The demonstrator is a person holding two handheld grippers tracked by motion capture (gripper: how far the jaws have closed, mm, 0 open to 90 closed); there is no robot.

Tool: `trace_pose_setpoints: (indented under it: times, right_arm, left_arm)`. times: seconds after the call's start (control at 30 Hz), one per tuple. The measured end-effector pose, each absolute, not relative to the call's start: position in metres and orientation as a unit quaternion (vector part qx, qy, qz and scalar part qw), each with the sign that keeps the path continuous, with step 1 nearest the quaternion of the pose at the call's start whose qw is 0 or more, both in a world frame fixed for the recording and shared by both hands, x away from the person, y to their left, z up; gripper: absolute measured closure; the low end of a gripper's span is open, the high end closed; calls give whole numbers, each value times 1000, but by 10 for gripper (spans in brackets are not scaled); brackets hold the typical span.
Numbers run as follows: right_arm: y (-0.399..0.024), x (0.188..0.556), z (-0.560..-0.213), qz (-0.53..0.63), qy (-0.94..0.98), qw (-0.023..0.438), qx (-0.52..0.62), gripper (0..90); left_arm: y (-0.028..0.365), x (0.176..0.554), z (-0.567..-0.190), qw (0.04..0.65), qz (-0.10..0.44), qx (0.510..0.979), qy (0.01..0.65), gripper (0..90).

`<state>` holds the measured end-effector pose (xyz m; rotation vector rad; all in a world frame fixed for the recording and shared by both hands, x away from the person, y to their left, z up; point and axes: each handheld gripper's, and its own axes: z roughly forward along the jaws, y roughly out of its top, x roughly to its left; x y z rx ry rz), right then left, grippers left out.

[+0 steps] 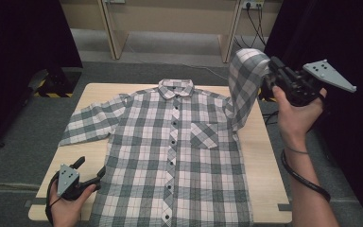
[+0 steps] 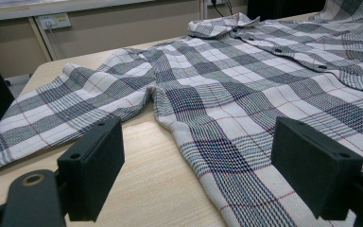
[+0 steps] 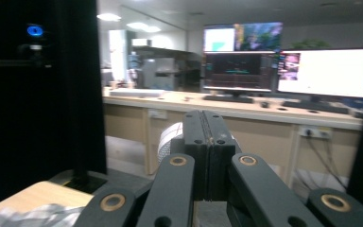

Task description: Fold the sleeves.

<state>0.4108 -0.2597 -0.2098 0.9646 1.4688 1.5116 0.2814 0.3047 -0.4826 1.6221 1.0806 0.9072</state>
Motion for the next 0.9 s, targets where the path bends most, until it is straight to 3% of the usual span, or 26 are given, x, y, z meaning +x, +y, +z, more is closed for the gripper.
trace_pose_setpoints:
  times: [0.9]
  right_arm:
    - [-182,376,-255,607,667,318,293,900]
  left_arm:
    - [304,282,-483,475,371,664,442,176]
